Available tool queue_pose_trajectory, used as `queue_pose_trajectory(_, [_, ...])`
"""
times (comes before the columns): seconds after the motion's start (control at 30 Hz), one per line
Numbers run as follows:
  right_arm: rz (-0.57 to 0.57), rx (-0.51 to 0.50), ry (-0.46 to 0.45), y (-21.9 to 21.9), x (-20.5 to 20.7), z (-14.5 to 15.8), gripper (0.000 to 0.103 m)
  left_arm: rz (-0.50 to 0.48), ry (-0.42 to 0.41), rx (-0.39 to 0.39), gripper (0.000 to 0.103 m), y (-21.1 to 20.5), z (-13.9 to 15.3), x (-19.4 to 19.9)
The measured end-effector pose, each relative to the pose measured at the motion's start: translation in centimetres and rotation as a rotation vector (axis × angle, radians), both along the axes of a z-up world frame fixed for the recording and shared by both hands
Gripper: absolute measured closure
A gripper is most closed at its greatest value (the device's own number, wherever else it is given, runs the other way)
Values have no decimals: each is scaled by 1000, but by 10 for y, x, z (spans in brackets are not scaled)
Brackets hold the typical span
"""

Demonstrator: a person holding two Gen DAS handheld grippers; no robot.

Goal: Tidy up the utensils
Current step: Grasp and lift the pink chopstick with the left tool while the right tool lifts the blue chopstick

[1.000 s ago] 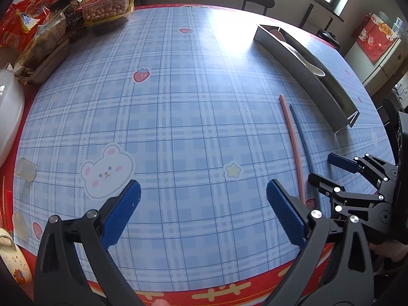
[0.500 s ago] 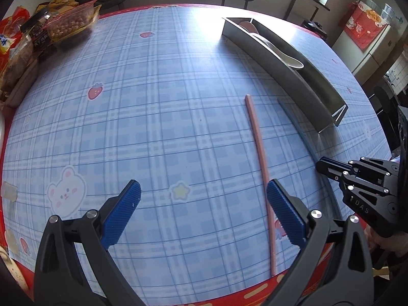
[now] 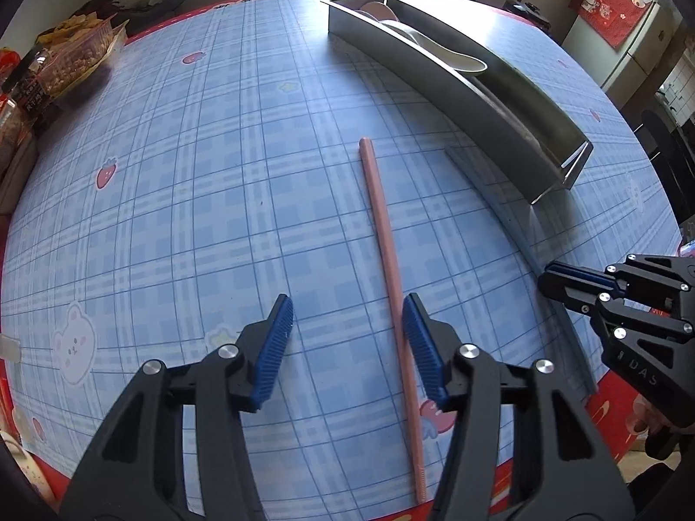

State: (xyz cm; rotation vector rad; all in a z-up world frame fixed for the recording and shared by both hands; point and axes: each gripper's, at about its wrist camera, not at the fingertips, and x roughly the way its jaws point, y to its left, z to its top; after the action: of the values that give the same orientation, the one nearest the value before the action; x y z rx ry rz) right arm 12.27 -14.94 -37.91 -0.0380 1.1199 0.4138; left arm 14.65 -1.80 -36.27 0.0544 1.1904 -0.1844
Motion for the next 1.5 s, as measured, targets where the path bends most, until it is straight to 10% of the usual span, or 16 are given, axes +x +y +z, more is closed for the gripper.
queue_pose_trajectory(0.33, [16, 16, 4, -2, 4, 0, 97, -60, -21, 10, 92, -21, -1, 0])
queue_pose_trajectory(0.7, [34, -40, -51, 7, -3, 0, 97, 19, 13, -192, 93, 7, -6, -11])
queue_pose_trajectory(1.03, [78, -126, -137, 18, -12, -1, 96, 0, -9, -164, 92, 9, -8, -31])
queue_pose_trajectory(1.5, [56, 151, -98, 1, -12, 37, 97, 128, -50, -351, 93, 66, 31, -43])
